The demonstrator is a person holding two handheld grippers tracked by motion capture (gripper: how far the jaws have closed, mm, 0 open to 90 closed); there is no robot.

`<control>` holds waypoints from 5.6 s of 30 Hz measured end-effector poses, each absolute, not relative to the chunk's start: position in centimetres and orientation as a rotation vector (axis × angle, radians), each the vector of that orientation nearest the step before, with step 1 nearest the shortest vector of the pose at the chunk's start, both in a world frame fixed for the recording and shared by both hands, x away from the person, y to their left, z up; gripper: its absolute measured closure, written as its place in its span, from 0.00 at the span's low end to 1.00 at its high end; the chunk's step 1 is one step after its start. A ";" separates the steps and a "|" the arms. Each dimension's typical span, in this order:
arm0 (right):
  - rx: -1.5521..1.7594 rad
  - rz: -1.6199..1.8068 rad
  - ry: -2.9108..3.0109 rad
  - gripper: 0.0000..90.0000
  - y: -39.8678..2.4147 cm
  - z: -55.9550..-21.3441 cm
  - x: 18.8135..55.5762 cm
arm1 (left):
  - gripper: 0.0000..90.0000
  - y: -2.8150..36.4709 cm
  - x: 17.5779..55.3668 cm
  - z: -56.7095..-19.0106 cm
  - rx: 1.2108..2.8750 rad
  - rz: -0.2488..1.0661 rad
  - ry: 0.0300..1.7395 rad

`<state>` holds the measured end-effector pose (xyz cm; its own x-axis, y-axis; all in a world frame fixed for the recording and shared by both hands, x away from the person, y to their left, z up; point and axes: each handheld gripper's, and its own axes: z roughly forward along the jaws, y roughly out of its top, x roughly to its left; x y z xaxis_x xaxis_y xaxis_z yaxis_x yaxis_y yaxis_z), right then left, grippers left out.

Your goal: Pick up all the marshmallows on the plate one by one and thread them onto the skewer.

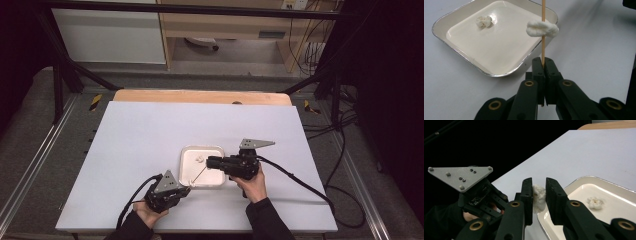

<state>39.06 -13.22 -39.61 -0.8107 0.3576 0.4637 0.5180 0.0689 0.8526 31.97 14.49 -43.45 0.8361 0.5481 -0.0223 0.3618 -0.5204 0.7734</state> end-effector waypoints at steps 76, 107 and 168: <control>-0.878 -1.817 -2.133 0.92 -12.7 -41.6 37.6 | 0.99 12.9 31.4 -43.6 2.202 0.276 0.660; -0.855 -1.670 -2.255 0.66 -10.1 -42.2 37.2 | 0.99 13.5 31.3 -42.6 2.079 0.276 0.659; -1.074 -1.427 -2.839 0.08 -8.7 -41.6 43.8 | 0.98 18.5 33.4 -42.2 2.106 0.294 0.808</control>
